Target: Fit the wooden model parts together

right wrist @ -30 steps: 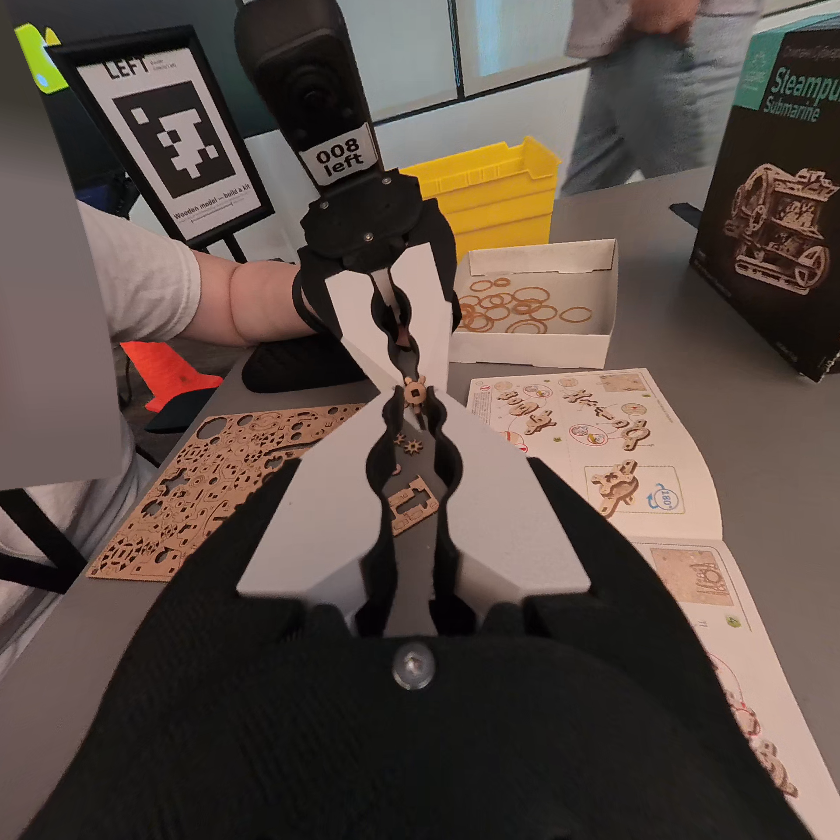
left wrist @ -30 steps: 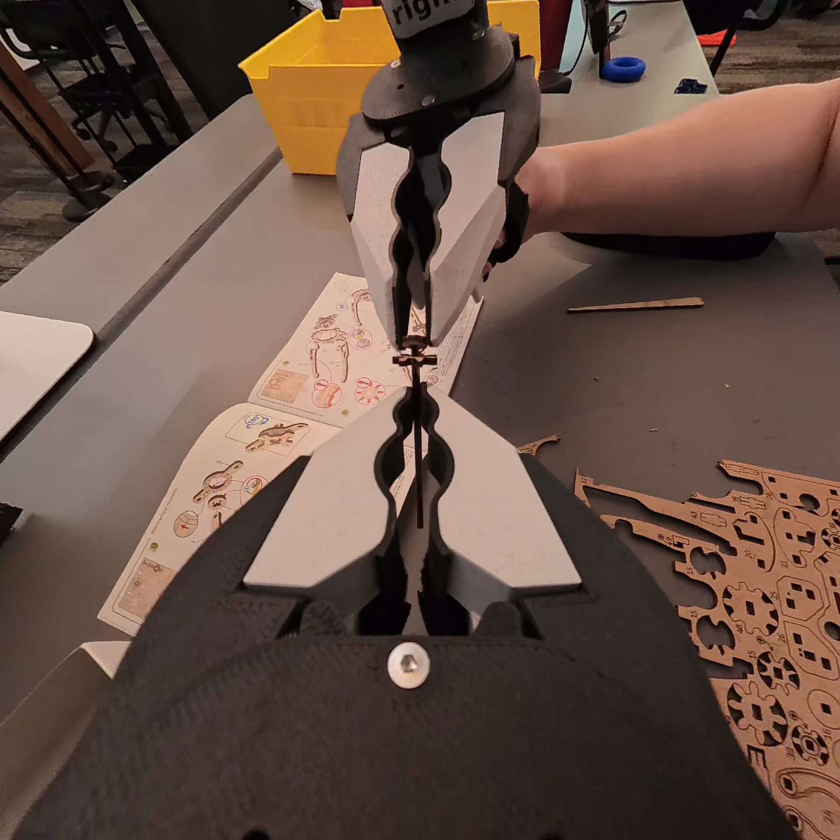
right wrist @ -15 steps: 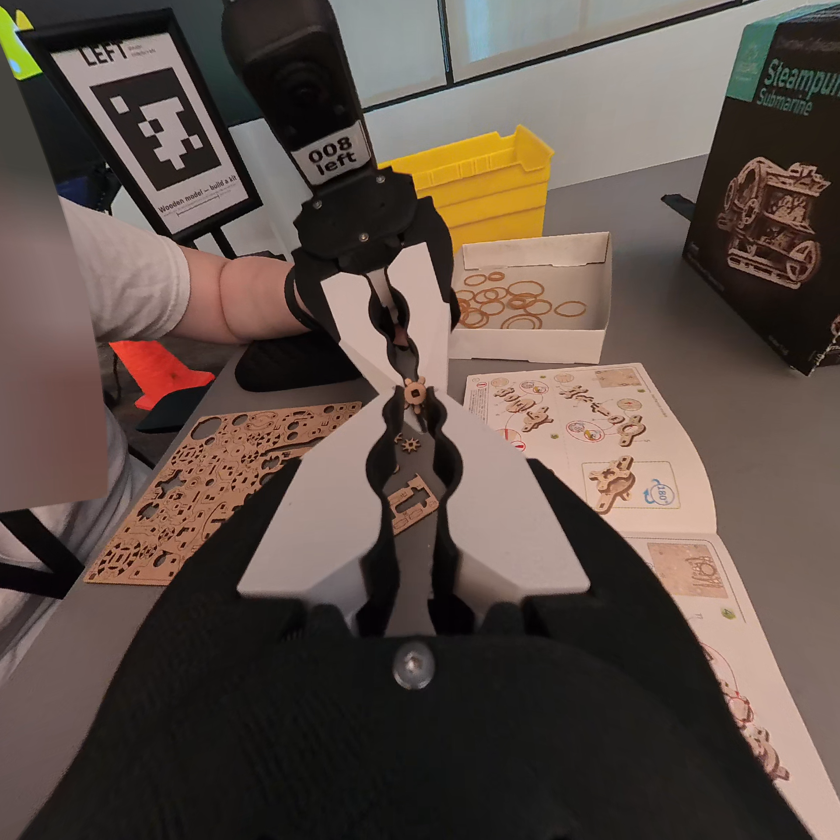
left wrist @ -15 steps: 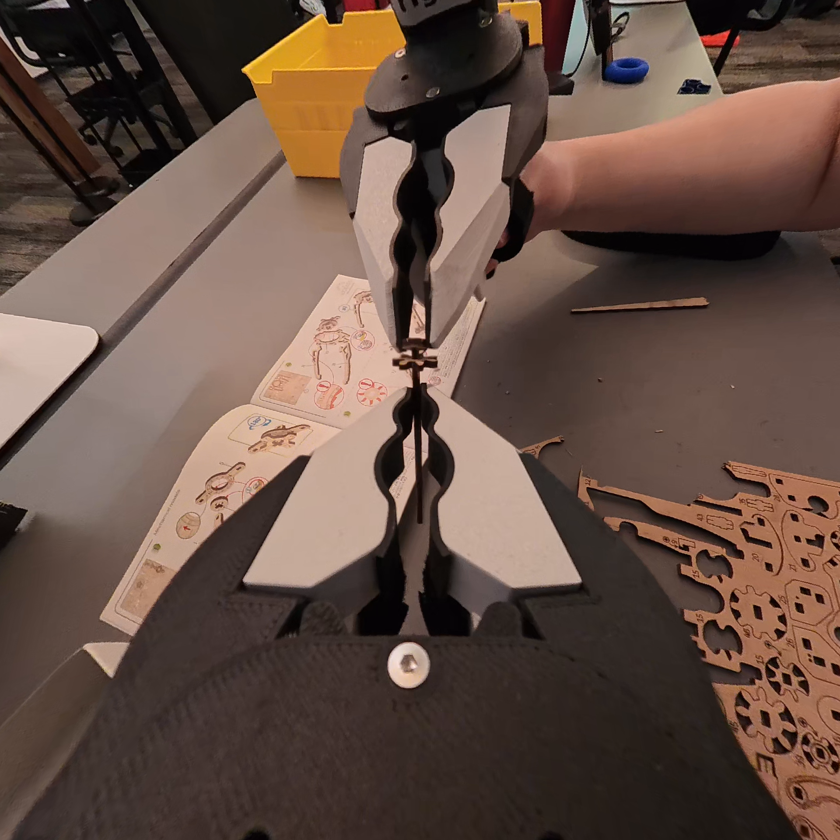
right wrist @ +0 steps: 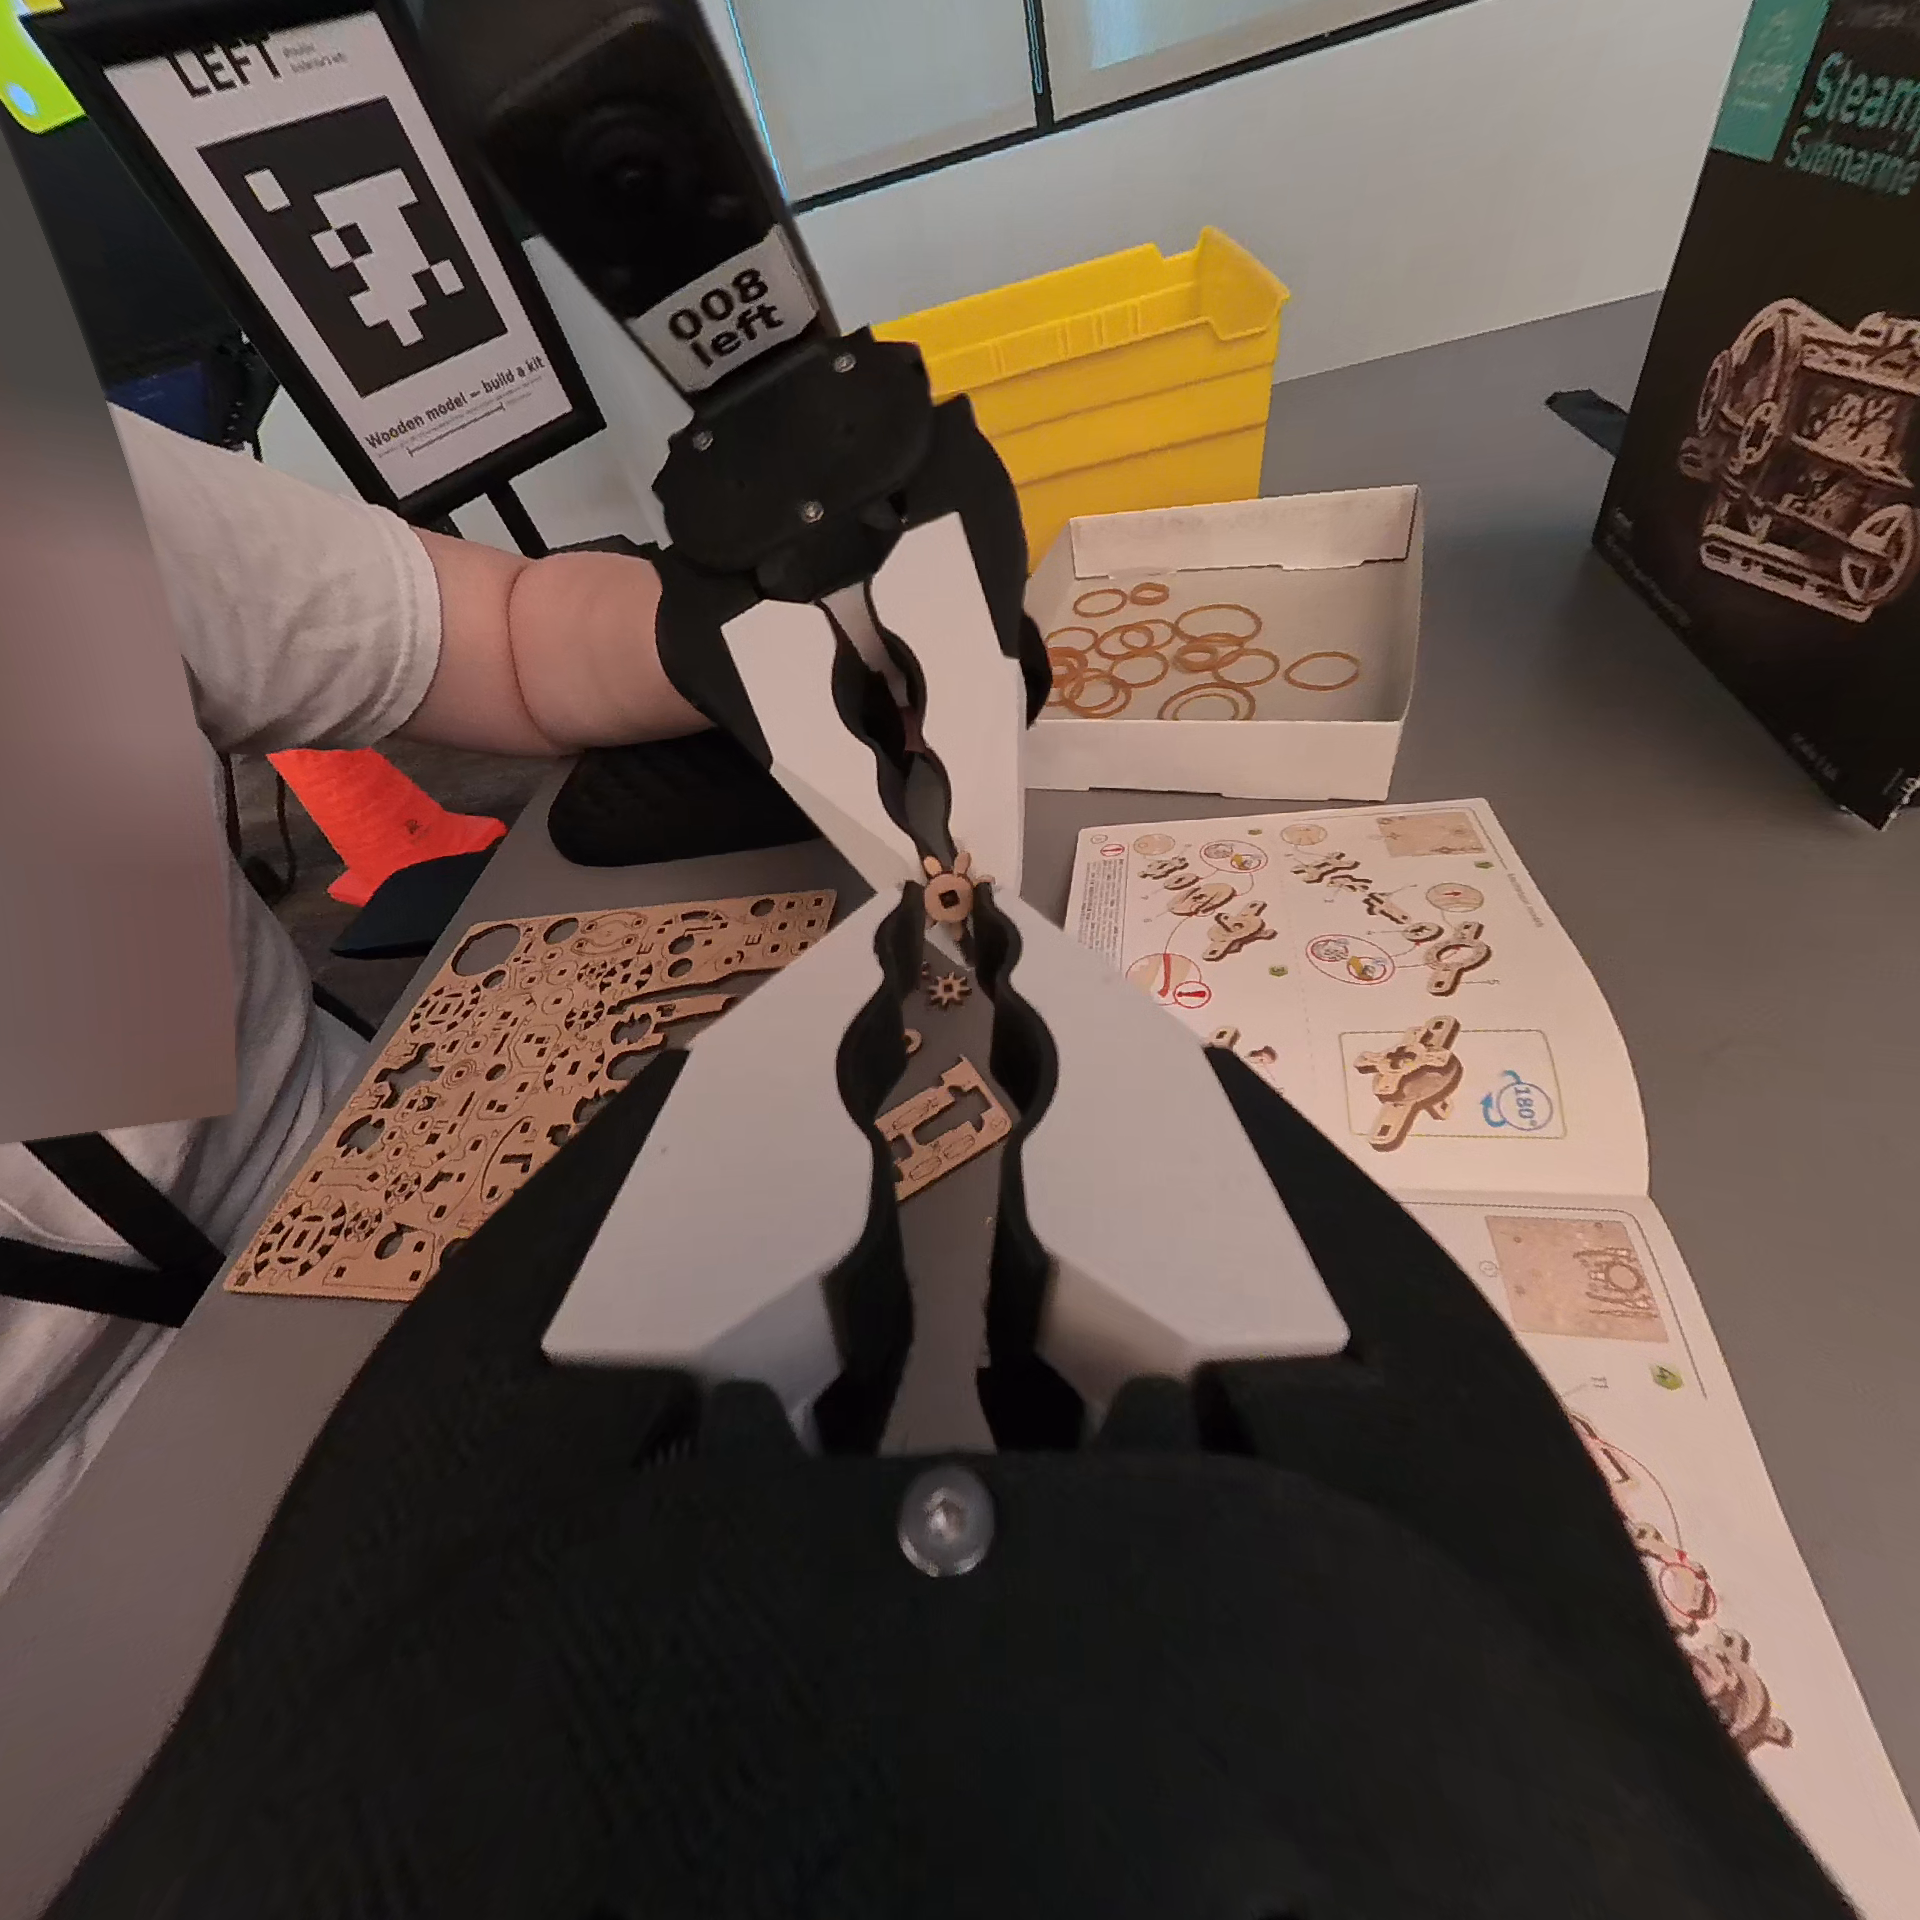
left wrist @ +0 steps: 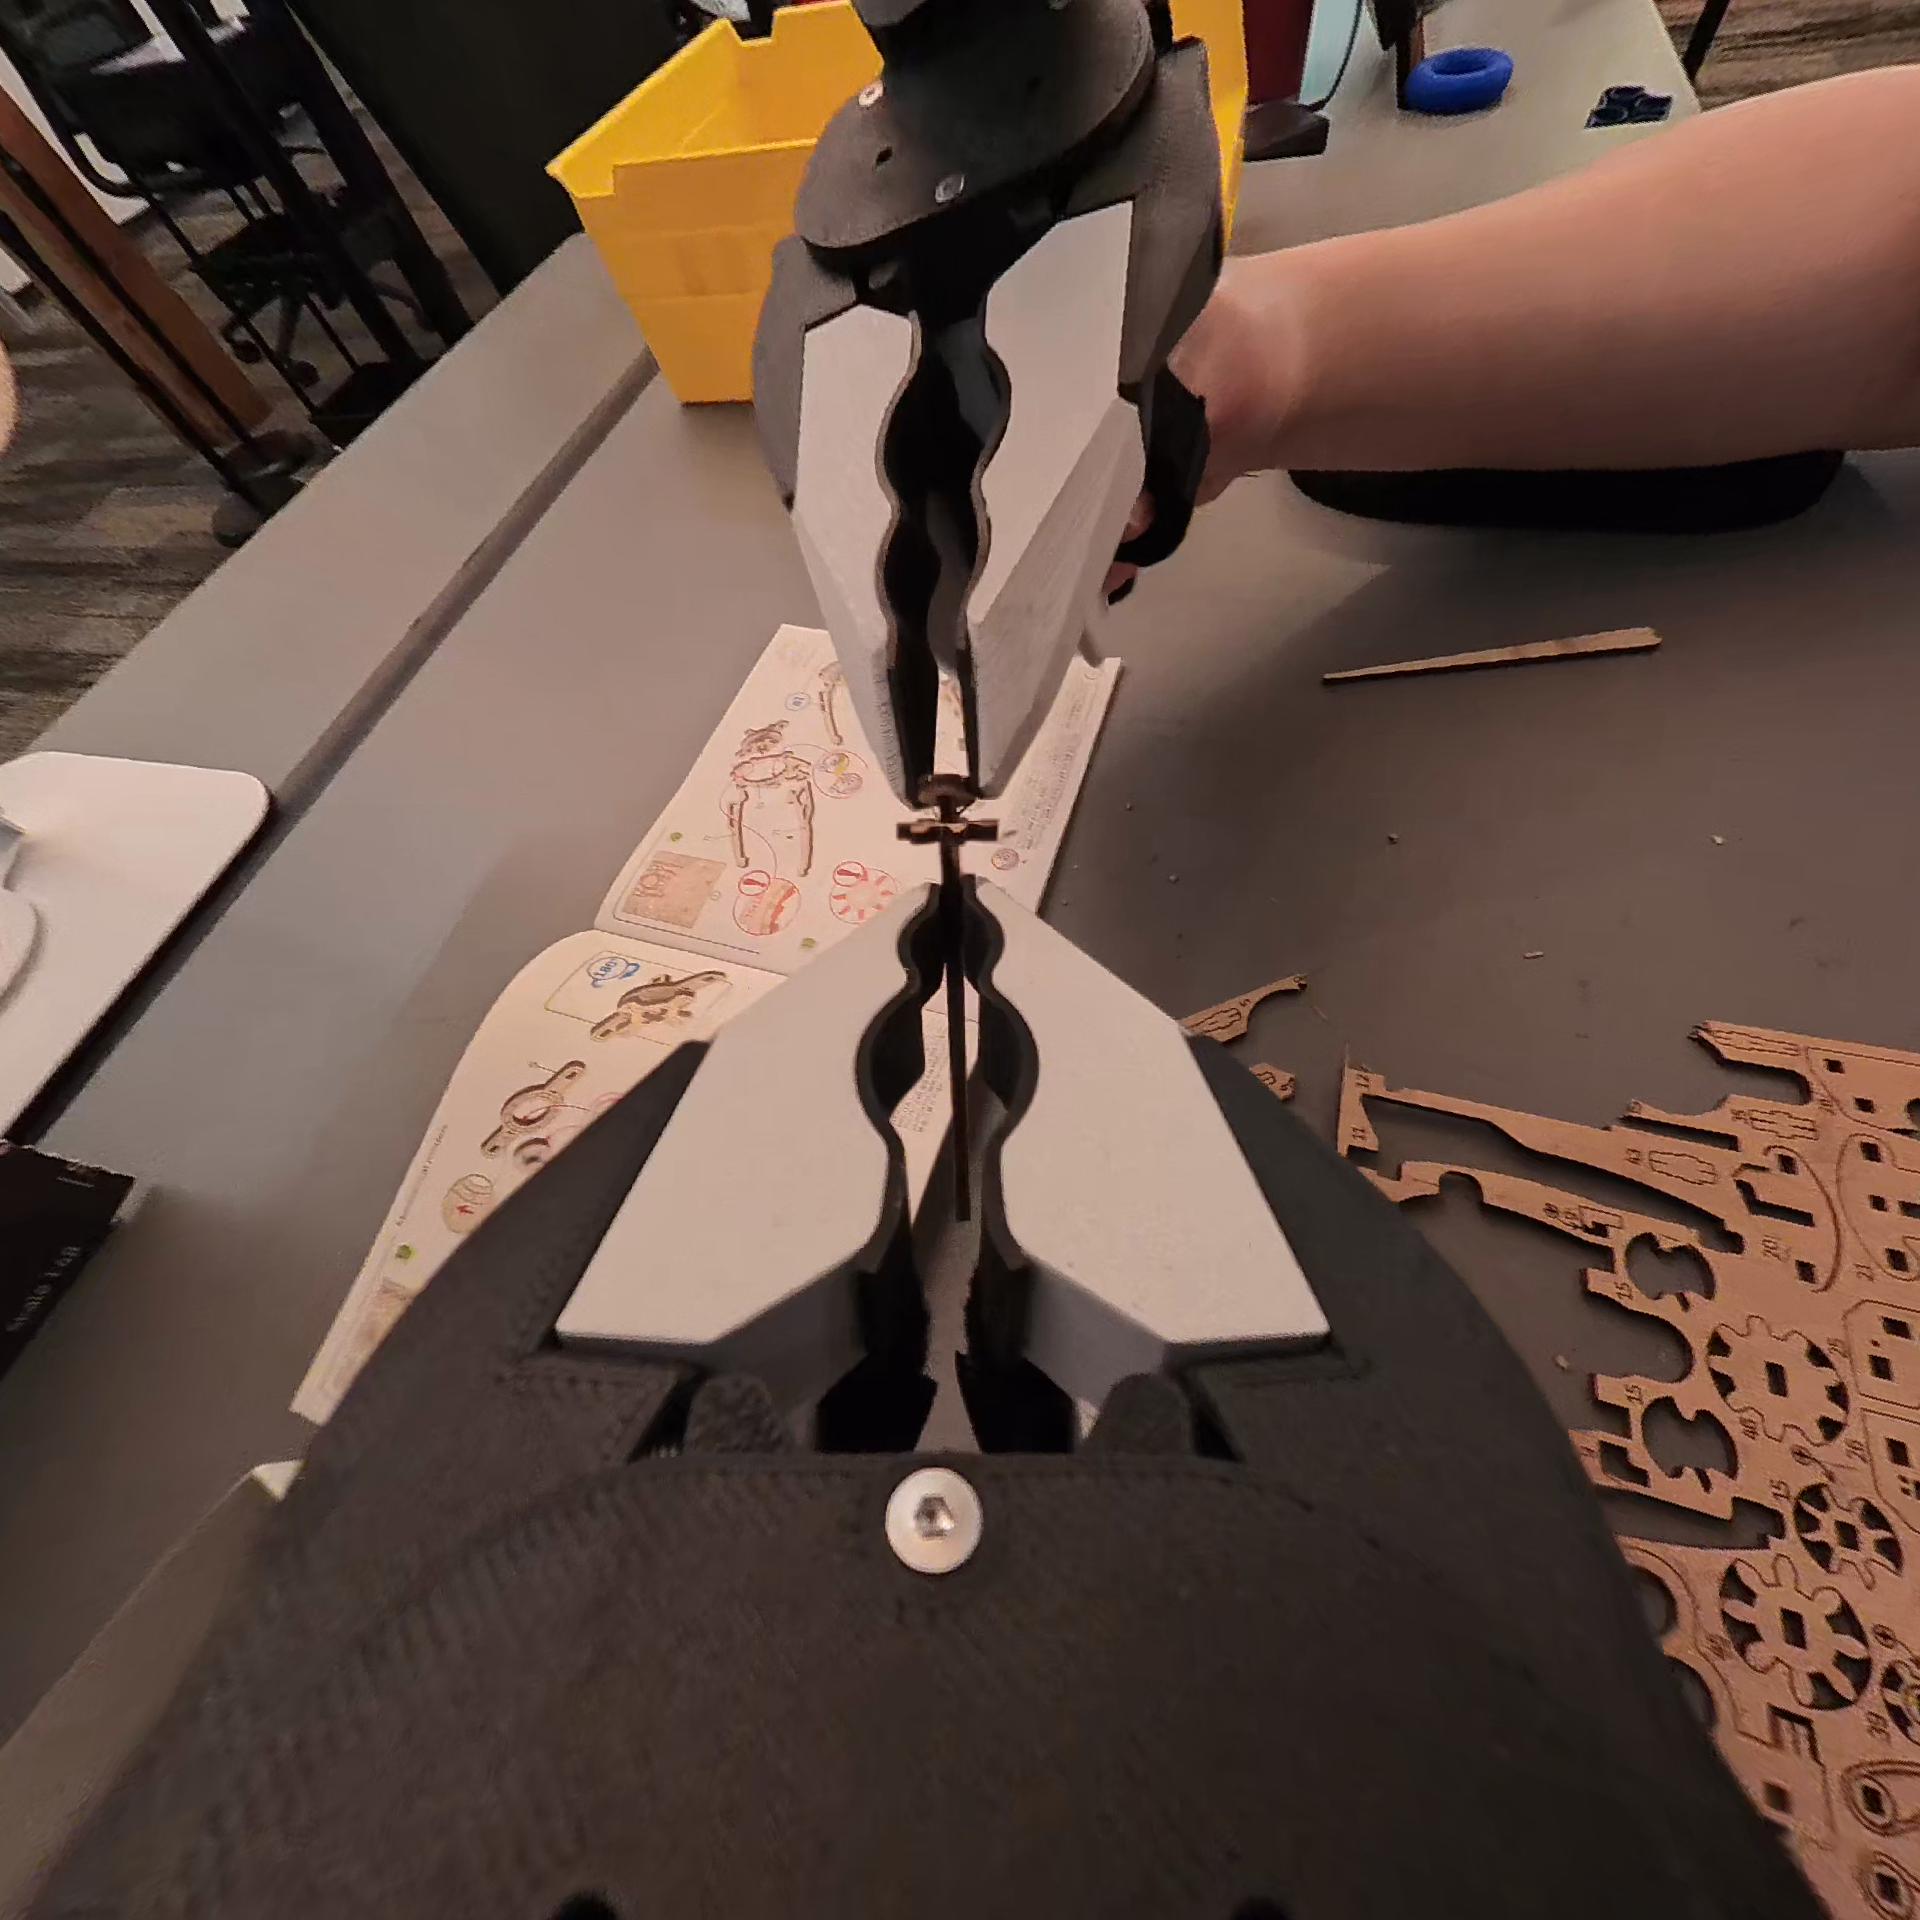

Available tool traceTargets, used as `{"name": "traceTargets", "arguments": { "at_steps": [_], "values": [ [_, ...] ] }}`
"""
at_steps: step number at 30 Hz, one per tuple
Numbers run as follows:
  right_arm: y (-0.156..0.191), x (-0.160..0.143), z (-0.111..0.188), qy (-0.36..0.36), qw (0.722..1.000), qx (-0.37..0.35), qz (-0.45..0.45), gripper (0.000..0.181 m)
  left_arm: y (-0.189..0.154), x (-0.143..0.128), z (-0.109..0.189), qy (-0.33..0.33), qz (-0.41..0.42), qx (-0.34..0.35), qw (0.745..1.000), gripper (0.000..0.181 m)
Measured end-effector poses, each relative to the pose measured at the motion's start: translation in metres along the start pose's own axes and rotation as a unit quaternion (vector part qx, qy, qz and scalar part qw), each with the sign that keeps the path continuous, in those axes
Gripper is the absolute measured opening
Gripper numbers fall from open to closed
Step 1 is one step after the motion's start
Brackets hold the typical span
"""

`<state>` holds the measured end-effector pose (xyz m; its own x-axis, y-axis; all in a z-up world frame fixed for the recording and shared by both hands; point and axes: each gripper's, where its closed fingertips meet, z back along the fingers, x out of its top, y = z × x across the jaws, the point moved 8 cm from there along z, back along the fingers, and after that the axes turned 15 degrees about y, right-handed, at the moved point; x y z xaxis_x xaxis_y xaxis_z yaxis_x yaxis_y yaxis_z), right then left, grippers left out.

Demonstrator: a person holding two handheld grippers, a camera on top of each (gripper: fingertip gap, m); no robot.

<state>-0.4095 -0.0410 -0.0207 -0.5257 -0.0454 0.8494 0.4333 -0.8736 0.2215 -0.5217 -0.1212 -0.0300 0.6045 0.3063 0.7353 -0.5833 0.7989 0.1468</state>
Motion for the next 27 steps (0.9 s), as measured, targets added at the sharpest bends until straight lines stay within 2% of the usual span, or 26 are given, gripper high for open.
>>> {"name": "traceTargets", "arguments": {
  "at_steps": [13,27],
  "values": [
    [-0.006,-0.002,-0.003,-0.029,0.996,0.054,-0.064,0.008,0.002,0.0,0.001,0.013,0.013,-0.01,1.0,0.0],
    [-0.003,-0.011,-0.014,0.087,0.995,0.009,-0.045,0.008,-0.007,-0.009,-0.012,0.103,-0.031,0.016,0.994,0.0]
  ]
}}
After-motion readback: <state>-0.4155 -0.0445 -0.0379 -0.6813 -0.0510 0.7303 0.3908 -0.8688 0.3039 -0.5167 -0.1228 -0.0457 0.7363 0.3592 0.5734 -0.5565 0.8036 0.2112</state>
